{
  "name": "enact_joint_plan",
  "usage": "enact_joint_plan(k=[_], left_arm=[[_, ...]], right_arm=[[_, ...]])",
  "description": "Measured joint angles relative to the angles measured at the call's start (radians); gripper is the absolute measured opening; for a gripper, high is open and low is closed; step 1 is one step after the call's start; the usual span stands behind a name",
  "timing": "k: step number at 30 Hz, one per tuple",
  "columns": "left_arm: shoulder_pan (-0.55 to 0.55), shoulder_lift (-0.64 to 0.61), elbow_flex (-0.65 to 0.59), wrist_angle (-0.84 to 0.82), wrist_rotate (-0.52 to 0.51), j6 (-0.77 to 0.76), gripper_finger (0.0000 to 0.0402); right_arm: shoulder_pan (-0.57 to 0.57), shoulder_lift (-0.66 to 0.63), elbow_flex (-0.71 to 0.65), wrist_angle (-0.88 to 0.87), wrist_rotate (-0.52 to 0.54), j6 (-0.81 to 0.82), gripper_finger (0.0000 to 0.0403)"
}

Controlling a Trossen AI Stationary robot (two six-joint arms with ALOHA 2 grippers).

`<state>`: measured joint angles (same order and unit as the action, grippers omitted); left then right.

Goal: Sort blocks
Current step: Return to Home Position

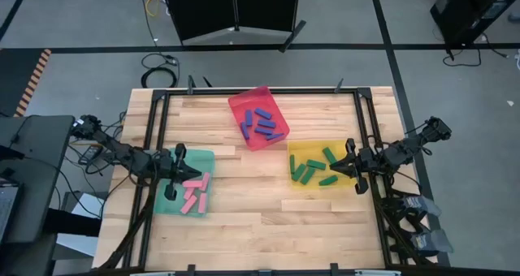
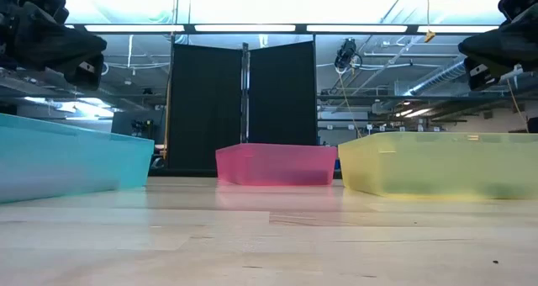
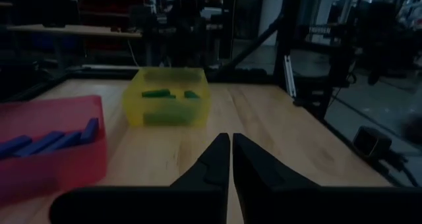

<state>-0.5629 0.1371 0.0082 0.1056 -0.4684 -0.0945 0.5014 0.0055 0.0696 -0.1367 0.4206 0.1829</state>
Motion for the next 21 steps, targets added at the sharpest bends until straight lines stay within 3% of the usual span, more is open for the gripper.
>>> enact_joint_plan(k=[21], left_arm=[[0.000,0.000,0.000,-0.014,-0.002,-0.003,0.0034]], right_arm=[[0.000,0.000,0.000,0.001,0.000,-0.002,0.0041]])
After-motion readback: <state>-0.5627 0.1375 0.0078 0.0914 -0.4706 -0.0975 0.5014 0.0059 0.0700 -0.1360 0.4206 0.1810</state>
